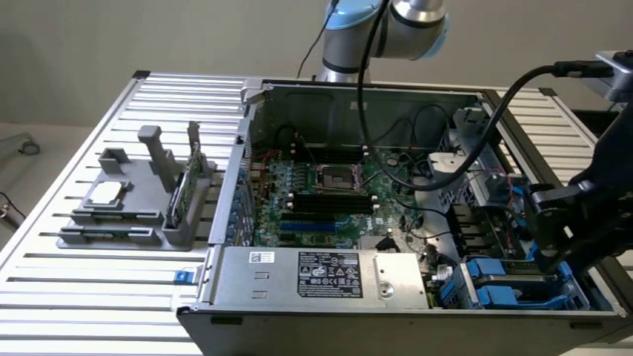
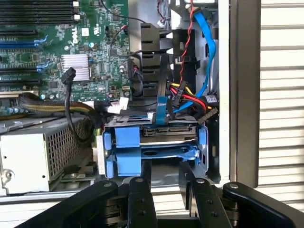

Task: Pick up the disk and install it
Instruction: 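Insert the second disk wire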

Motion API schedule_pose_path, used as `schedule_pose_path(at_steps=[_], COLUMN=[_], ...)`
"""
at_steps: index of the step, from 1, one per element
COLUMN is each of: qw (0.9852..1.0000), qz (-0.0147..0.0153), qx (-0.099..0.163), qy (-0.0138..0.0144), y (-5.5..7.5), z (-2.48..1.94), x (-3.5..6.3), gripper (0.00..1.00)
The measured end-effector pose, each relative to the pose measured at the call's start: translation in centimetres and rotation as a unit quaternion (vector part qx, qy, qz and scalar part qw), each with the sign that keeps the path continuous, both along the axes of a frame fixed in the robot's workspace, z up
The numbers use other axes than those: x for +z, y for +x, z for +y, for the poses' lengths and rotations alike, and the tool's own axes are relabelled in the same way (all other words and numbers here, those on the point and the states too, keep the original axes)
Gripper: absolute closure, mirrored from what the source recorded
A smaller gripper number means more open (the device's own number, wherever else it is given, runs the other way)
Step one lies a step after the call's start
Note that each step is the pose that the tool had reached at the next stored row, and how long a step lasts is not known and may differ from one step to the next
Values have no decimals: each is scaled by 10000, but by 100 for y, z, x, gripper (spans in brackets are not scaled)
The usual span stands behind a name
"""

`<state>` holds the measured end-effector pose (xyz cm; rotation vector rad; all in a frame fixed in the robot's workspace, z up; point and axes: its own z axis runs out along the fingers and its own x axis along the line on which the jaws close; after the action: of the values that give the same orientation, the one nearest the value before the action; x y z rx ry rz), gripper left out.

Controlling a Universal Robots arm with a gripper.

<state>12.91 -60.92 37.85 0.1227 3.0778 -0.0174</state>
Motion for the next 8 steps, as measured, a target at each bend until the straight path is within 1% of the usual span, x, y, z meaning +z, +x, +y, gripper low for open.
schedule_pose_path(at_steps=[2,4,6,8], qw=[9998,9994,9986,9975], qz=[0,0,0,0], qx=[-180,-359,-531,-705], qy=[0,0,-2,0], y=[0,0,0,0], z=[0,0,1,0], x=[-5,-13,-22,-40], gripper=[63,63,63,63])
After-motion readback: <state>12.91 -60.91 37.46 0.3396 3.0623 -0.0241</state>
